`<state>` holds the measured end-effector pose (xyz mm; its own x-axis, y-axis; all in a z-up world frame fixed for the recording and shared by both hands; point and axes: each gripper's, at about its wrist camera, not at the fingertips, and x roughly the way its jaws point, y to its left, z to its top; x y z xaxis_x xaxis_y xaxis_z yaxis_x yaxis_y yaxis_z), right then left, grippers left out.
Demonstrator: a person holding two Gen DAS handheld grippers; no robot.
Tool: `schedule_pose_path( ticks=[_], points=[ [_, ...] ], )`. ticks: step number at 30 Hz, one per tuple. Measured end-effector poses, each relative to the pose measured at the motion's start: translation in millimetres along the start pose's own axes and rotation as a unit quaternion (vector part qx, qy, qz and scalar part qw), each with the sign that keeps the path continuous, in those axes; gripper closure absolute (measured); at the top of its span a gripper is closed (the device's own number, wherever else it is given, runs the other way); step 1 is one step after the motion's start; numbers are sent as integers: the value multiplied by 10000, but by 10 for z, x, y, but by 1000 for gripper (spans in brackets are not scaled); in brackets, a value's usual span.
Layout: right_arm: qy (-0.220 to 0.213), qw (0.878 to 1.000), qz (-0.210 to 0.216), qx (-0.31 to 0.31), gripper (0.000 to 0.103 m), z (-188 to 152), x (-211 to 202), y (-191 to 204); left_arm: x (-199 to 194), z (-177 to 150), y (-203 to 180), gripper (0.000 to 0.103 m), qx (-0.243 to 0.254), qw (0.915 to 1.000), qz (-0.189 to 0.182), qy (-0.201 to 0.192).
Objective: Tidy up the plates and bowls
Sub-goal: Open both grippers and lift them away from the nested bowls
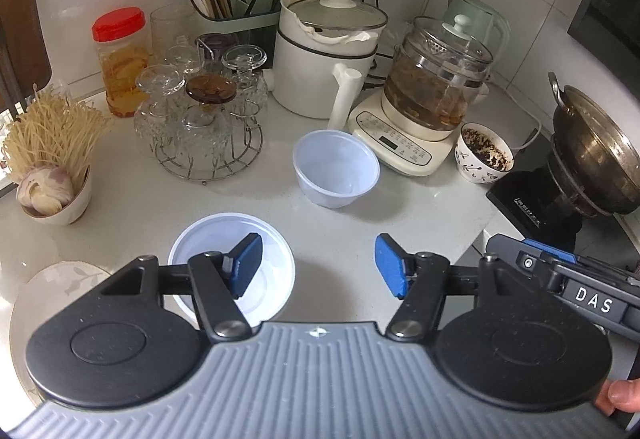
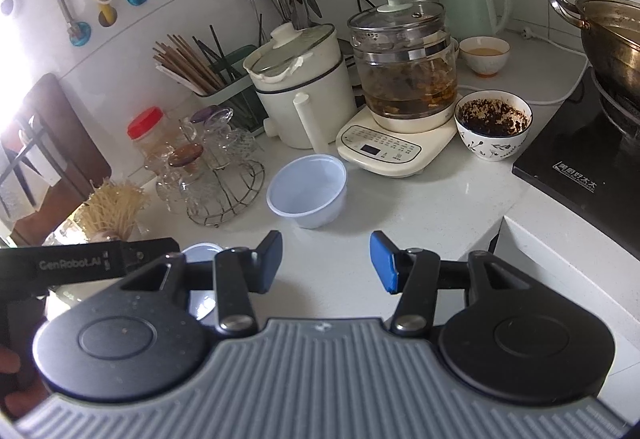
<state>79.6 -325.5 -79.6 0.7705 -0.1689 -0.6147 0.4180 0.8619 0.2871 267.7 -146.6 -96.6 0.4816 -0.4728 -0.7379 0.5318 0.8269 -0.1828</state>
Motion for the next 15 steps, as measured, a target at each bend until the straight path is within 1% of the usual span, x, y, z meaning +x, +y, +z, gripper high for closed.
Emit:
schedule_pose_path(
  ticks=[6, 15],
  points=[
    [-19, 10000, -72, 54, 51, 80, 60, -78, 96, 94, -34, 35, 26, 10000, -22, 38],
    [96, 9998, -112, 123, 51, 227, 254, -214, 361, 284, -168, 34, 122, 9998, -43, 151]
  ],
)
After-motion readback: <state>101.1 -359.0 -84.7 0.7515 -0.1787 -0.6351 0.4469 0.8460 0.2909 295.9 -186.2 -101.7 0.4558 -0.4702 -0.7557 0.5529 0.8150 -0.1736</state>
